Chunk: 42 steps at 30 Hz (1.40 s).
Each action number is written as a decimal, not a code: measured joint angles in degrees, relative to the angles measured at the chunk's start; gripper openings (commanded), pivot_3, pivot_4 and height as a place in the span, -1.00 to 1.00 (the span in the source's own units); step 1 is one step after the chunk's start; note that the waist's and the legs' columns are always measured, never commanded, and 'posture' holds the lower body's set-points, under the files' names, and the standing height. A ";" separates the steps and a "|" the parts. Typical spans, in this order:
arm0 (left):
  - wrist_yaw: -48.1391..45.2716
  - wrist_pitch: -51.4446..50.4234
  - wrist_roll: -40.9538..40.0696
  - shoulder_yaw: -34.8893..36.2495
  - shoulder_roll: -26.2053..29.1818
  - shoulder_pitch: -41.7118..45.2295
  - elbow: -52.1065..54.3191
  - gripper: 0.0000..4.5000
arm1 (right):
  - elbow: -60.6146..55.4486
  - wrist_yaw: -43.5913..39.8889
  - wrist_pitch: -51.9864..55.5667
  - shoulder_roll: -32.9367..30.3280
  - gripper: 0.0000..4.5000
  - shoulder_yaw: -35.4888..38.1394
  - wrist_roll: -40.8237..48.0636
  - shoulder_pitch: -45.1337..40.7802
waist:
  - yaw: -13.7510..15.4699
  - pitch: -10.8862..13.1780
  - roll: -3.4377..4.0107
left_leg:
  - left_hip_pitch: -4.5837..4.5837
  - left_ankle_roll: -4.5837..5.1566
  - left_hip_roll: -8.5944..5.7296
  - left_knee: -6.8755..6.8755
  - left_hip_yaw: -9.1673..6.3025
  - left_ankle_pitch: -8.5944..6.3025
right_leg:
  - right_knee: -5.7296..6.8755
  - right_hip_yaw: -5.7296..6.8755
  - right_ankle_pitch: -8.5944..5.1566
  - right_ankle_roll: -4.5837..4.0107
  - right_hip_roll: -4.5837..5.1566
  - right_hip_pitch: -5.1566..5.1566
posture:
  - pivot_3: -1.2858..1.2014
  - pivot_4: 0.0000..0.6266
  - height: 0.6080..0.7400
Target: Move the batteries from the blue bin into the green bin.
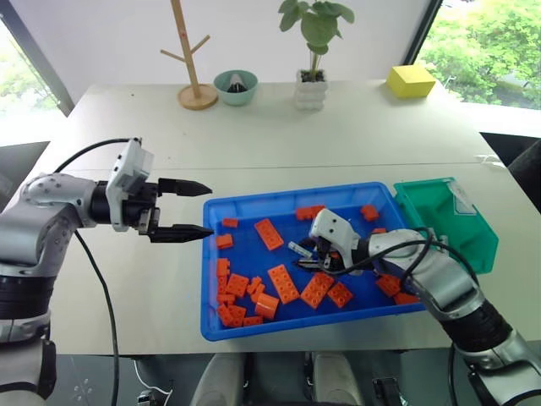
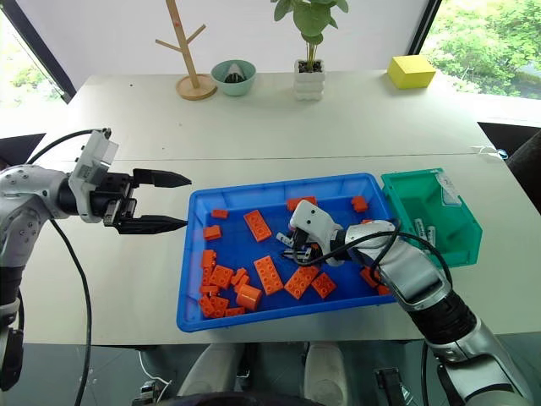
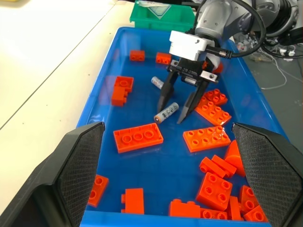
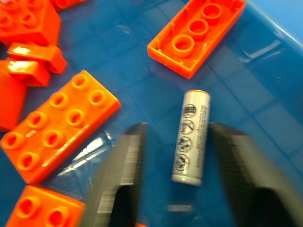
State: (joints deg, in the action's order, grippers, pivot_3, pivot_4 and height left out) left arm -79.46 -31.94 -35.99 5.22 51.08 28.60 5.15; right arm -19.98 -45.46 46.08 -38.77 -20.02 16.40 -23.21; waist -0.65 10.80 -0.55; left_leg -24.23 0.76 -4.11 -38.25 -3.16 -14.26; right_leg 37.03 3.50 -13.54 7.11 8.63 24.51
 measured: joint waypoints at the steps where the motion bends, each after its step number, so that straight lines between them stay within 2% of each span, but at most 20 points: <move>1: 0.01 -0.04 0.00 0.00 0.00 0.09 -0.01 1.00 | -0.52 -0.04 0.66 0.20 -0.97 -0.02 0.19 0.09 | 0.00 0.00 0.00 | 0.00 0.00 0.00 0.00 0.00 0.00 | 0.00 0.00 0.00 0.00 0.00 0.00 | 0.03 -0.52 0.43; 5: 0.01 -0.05 0.07 -0.03 -0.01 1.13 -0.05 1.00 | -2.77 0.06 5.17 2.09 -0.96 1.42 3.27 -0.25 | -0.03 0.00 0.00 | 0.00 0.00 0.00 0.00 0.00 0.00 | 0.00 0.00 0.00 0.00 0.00 0.00 | 0.03 -0.52 0.43; 10: 0.01 -0.04 0.38 -0.62 -0.73 1.58 -0.35 1.00 | -4.72 0.94 12.18 1.50 -0.96 12.70 9.92 -5.84 | 0.11 0.01 0.01 | -0.01 0.00 0.00 0.00 0.00 0.00 | 0.00 0.01 0.00 0.00 0.00 0.00 | 0.03 -0.52 0.43; 13: 0.02 -0.04 0.43 -0.90 -0.88 1.64 -0.52 1.00 | -3.55 0.99 13.65 -5.40 -0.96 22.31 11.36 -7.43 | 1.01 0.01 0.00 | -0.03 0.01 -0.03 0.00 0.00 0.00 | -0.07 0.02 0.00 0.00 0.01 -0.01 | 0.03 -0.52 0.43; 16: -0.03 0.02 0.49 -1.23 -1.20 1.61 -0.82 1.00 | 1.66 -0.36 13.09 -15.33 -0.96 32.37 10.74 -3.81 | 1.68 0.02 -0.05 | -0.09 0.02 -0.03 0.01 0.01 -0.01 | -0.12 0.06 0.00 0.01 0.02 -0.02 | 0.03 -0.52 0.43; 20: -0.28 0.51 0.56 -1.81 -1.77 2.20 -1.65 1.00 | 6.20 -2.52 11.14 -21.48 -0.96 40.34 9.39 5.71 | 1.29 0.02 -0.05 | -0.07 0.03 -0.01 0.01 0.06 -0.02 | -0.07 0.05 0.00 0.01 0.04 -0.02 | 0.03 -0.52 0.43; 22: -0.36 1.09 0.67 -2.05 -1.98 2.63 -2.14 1.00 | 7.80 -2.86 10.14 -22.40 -0.96 43.21 8.57 9.78 | 1.01 0.02 -0.04 | -0.03 0.04 0.01 0.01 0.12 -0.02 | -0.03 0.00 0.00 0.01 0.04 -0.02 | 0.03 -0.52 0.43; 24: -0.42 1.44 0.93 -2.23 -2.15 2.95 -2.53 1.00 | 8.43 -2.87 9.79 -22.29 -0.50 45.46 8.50 13.03 | 0.81 0.02 -0.03 | 0.02 0.04 0.03 0.01 0.15 -0.02 | 0.00 -0.04 0.00 0.00 0.03 -0.02 | 0.03 -0.52 0.43; 25: -0.43 1.53 1.04 -2.26 -2.29 3.08 -2.78 1.00 | 8.45 -2.80 9.78 -21.99 -0.37 45.91 8.56 13.81 | 0.69 0.02 -0.02 | 0.06 0.04 0.03 0.01 0.17 -0.02 | 0.03 -0.06 0.00 0.00 0.03 -0.02 | 0.03 -0.52 0.43; 27: -0.53 1.72 1.42 -2.47 -2.91 3.69 -3.04 1.00 | 8.44 -1.80 8.52 -21.00 0.09 46.14 8.26 15.07 | 0.56 0.02 -0.03 | 0.06 0.04 0.04 -0.01 0.16 -0.01 | 0.03 -0.07 0.00 0.00 0.03 -0.04 | 0.03 -0.52 0.43; 29: -0.65 1.99 1.62 -2.81 -3.01 4.15 -3.28 1.00 | 8.60 -1.03 7.01 -20.73 0.46 45.49 7.28 15.81 | 0.59 0.02 -0.02 | 0.06 0.04 0.02 -0.01 0.17 -0.01 | 0.02 -0.08 0.00 0.01 0.04 -0.05 | 0.03 -0.52 0.43; 33: -1.07 2.03 1.64 -3.18 -3.09 5.12 -3.52 1.00 | 10.48 -2.35 3.29 -21.92 0.46 43.21 6.34 14.43 | 0.63 0.03 -0.01 | 0.05 0.04 0.03 -0.01 0.17 -0.01 | 0.00 -0.08 0.00 0.01 0.03 -0.04 | 0.03 -0.52 0.43; 38: -1.40 2.05 1.68 -3.84 -3.61 5.74 -4.01 1.00 | 12.87 -11.05 -8.52 -24.34 0.46 36.58 6.34 3.10 | -0.23 0.05 0.02 | 0.08 0.04 0.07 0.02 0.15 -0.01 | -0.02 -0.06 -0.01 0.01 -0.02 -0.04 | 0.03 -0.52 0.43; 42: -1.27 2.08 1.69 -4.02 -4.11 5.94 -4.07 1.00 | 14.03 -23.36 -21.19 -22.66 0.46 22.24 2.76 -7.12 | -0.40 0.07 -0.02 | 0.10 0.03 0.06 0.02 0.13 -0.01 | -0.01 -0.06 -0.01 0.02 -0.02 -0.05 | 0.03 -0.52 0.43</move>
State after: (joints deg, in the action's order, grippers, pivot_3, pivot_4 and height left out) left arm -80.72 -29.86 -34.30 1.20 46.97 34.53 1.07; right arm -5.95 -68.82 24.89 -61.44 2.22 19.15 -30.33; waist -1.05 10.88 -0.58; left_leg -24.13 0.79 -4.04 -38.23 -3.03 -14.27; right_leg 37.02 3.44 -13.55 7.12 8.61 24.46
